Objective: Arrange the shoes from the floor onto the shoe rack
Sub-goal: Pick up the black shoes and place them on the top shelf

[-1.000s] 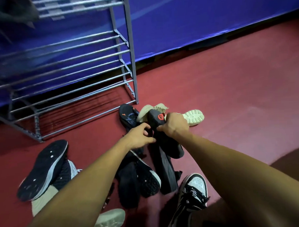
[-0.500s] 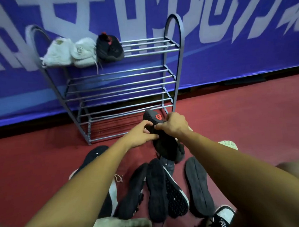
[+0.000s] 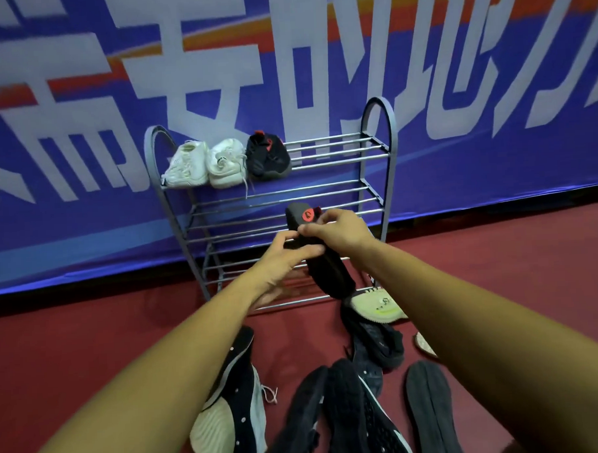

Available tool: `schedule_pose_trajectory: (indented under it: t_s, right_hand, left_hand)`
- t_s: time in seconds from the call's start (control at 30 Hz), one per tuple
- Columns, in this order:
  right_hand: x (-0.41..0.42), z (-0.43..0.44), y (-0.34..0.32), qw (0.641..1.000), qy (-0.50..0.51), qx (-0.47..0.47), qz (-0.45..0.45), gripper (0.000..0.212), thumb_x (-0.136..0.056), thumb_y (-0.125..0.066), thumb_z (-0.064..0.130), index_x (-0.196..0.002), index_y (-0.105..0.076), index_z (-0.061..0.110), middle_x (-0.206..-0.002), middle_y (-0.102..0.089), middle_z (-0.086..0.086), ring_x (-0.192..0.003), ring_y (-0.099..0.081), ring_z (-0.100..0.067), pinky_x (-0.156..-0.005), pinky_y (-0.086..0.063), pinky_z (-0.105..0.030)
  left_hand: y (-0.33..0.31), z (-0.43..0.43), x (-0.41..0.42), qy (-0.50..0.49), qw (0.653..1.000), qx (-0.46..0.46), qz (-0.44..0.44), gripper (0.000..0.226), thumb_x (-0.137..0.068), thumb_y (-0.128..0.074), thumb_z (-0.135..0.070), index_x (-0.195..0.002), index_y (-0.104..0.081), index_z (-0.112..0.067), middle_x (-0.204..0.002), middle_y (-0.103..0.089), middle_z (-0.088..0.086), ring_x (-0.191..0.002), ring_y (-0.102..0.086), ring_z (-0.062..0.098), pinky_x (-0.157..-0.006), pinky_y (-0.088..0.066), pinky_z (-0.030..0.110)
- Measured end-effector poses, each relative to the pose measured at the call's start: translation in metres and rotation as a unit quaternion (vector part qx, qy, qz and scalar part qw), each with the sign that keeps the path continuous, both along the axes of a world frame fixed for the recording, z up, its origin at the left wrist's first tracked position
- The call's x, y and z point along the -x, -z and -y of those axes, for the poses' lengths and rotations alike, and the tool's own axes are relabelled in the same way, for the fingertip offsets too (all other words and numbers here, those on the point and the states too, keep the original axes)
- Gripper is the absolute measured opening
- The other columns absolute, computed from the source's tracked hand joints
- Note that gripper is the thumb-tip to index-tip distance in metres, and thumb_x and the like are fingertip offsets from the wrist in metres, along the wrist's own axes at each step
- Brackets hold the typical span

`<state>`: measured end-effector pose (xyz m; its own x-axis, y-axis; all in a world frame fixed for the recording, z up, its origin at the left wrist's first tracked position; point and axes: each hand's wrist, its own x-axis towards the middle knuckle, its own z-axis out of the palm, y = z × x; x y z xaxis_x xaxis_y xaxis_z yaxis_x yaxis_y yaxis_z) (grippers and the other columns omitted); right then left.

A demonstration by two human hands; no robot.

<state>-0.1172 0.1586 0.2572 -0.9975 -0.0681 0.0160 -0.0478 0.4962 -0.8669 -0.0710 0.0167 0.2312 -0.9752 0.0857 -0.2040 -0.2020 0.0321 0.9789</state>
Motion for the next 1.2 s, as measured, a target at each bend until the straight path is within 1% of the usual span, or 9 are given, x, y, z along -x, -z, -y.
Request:
schedule_pose_trajectory:
  t_s: [0.1, 0.27, 0.37, 0.47, 0.63, 0.73, 0.9, 1.07, 1.2]
  right_hand:
    - [0.004, -0.004, -0.009, 0.999, -0.018, 0.048, 0.007, 0.030, -0.072, -0.081, 0.042, -0.083, -0.074, 0.014, -0.079, -0.073, -0.002, -0.075, -0.065, -0.017, -0.071, -0.052, -0.032]
    - [-0.005, -0.015, -0.026, 0.984, -0.087, 0.144, 0.057, 0.006, -0.090, -0.067, 0.011, -0.090, -0.071, 0.006, -0.064, -0.060, -0.005, -0.054, -0.052, -0.012, -0.048, -0.048, -0.019]
    - [0.007, -0.032, -0.033, 0.997, -0.025, 0.060, -0.041, 0.008, -0.086, -0.066, 0.012, -0.087, -0.072, 0.018, -0.075, -0.068, -0.005, -0.060, -0.058, -0.013, -0.060, -0.052, -0.029]
    - [0.018, -0.061, -0.030, 0.993, 0.083, -0.022, -0.079, 0.031, -0.085, -0.064, 0.021, -0.116, -0.066, 0.021, -0.097, -0.071, -0.005, -0.087, -0.066, -0.021, -0.079, -0.055, -0.036]
    - [0.023, -0.093, -0.011, 0.993, 0.026, 0.110, 0.046, 0.059, -0.095, -0.061, 0.043, -0.148, -0.038, 0.033, -0.126, -0.054, -0.002, -0.111, -0.062, -0.029, -0.098, -0.050, -0.049]
    - [0.030, -0.096, -0.010, 0.971, 0.003, 0.217, 0.097, 0.041, -0.099, -0.052, 0.047, -0.137, -0.050, 0.031, -0.123, -0.061, -0.002, -0.105, -0.064, -0.025, -0.085, -0.055, -0.039]
    - [0.039, -0.101, -0.004, 0.954, 0.014, 0.256, 0.155, 0.039, -0.094, -0.064, 0.035, -0.126, -0.062, 0.013, -0.089, -0.063, -0.007, -0.065, -0.050, -0.015, -0.062, -0.039, -0.026]
    - [0.039, -0.104, 0.007, 0.921, 0.000, 0.308, 0.238, 0.025, -0.087, -0.066, 0.036, -0.101, -0.060, 0.016, -0.064, -0.052, -0.002, -0.046, -0.041, -0.009, -0.045, -0.035, -0.017]
    - [0.041, -0.100, 0.010, 0.890, 0.010, 0.389, 0.237, 0.010, -0.090, -0.056, 0.024, -0.090, -0.052, 0.015, -0.053, -0.046, 0.003, -0.041, -0.036, -0.006, -0.038, -0.031, -0.015]
  left_hand:
    - [-0.006, -0.008, 0.000, -0.009, 0.990, -0.131, 0.045, 0.041, -0.083, -0.074, -0.024, -0.115, -0.050, -0.026, -0.122, -0.063, 0.007, -0.092, -0.067, 0.032, -0.073, -0.058, 0.045]
    - [-0.014, -0.028, 0.003, -0.024, 0.987, -0.157, 0.039, 0.045, -0.081, -0.071, -0.016, -0.119, -0.048, -0.024, -0.106, -0.065, 0.013, -0.081, -0.068, 0.030, -0.072, -0.054, 0.053]
    - [-0.025, -0.023, 0.007, 0.009, 0.994, -0.104, 0.041, 0.053, -0.069, -0.062, -0.002, -0.119, -0.059, -0.019, -0.099, -0.065, 0.014, -0.086, -0.063, 0.030, -0.076, -0.052, 0.050]
    - [-0.038, -0.011, 0.013, 0.063, 0.994, -0.076, 0.055, 0.069, -0.062, -0.051, 0.004, -0.129, -0.058, -0.012, -0.113, -0.062, 0.019, -0.100, -0.059, 0.033, -0.098, -0.045, 0.055]
    - [-0.053, 0.017, 0.013, 0.132, 0.985, -0.078, 0.083, 0.063, -0.067, -0.053, 0.002, -0.127, -0.063, -0.015, -0.128, -0.062, 0.021, -0.107, -0.061, 0.034, -0.104, -0.044, 0.048]
    - [-0.058, 0.029, 0.015, 0.122, 0.983, -0.100, 0.093, 0.049, -0.067, -0.065, -0.007, -0.116, -0.071, -0.010, -0.130, -0.061, 0.024, -0.111, -0.060, 0.034, -0.110, -0.040, 0.049]
    - [-0.067, 0.029, 0.015, 0.048, 0.975, -0.200, 0.081, 0.034, -0.088, -0.055, -0.039, -0.096, -0.074, -0.011, -0.094, -0.072, 0.012, -0.076, -0.071, 0.027, -0.062, -0.058, 0.038]
    - [-0.068, 0.031, 0.022, 0.028, 0.971, -0.225, 0.075, 0.048, -0.082, -0.059, -0.054, -0.099, -0.077, -0.013, -0.111, -0.070, 0.012, -0.092, -0.069, 0.026, -0.080, -0.056, 0.039]
    - [-0.064, 0.031, 0.035, -0.032, 0.926, -0.376, 0.023, 0.072, -0.086, -0.053, -0.068, -0.118, -0.067, -0.005, -0.129, -0.062, 0.023, -0.115, -0.063, 0.039, -0.100, -0.049, 0.049]
